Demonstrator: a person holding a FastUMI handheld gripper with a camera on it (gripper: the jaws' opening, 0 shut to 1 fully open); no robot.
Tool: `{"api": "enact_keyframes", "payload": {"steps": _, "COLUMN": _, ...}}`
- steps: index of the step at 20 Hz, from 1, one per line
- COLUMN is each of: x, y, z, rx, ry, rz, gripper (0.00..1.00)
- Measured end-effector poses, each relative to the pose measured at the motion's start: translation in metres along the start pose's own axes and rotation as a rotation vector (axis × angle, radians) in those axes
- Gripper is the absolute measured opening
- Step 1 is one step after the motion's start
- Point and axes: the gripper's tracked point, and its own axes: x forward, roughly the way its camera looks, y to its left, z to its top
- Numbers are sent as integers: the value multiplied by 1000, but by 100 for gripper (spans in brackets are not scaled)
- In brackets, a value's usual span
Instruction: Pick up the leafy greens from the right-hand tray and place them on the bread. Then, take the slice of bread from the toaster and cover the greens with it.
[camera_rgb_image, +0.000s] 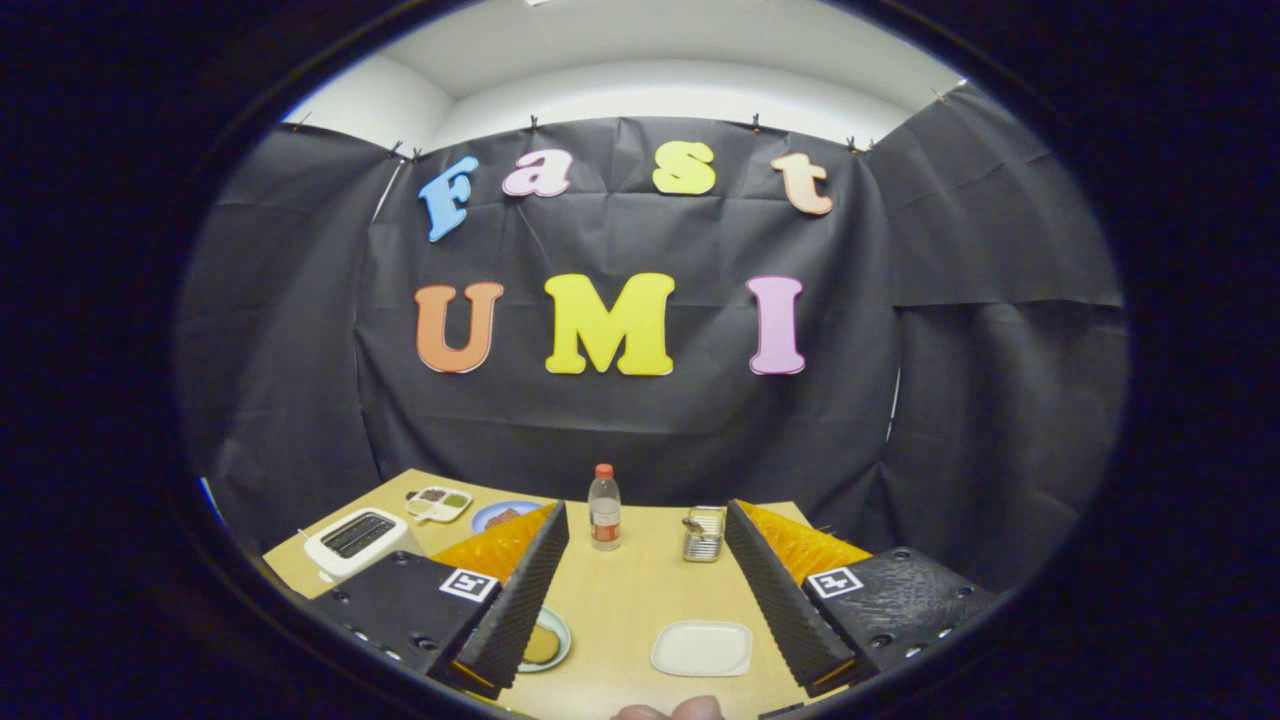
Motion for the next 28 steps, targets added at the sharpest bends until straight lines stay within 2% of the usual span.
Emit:
{"api": "enact_keyframes", "payload": {"steps": 5, "x": 0, "y": -20, "z": 7, "rx": 56, "ry": 1, "rz": -49, "gripper": 96}}
{"api": "enact_keyframes", "payload": {"steps": 9, "x": 4, "y": -20, "z": 15, "rx": 48, "ry": -23, "rz": -58, "gripper": 96}}
{"api": "enact_keyframes", "payload": {"steps": 22, "x": 0, "y": 23, "z": 46, "rx": 9, "ry": -88, "rz": 0, "gripper": 96}}
{"api": "enact_keyframes", "payload": {"steps": 26, "x": -5, "y": 33, "z": 52, "rx": -20, "ry": -105, "rz": -29, "gripper": 96}}
{"api": "enact_keyframes", "payload": {"steps": 28, "x": -10, "y": 41, "z": 49, "rx": 6, "ry": -103, "rz": -39, "gripper": 96}}
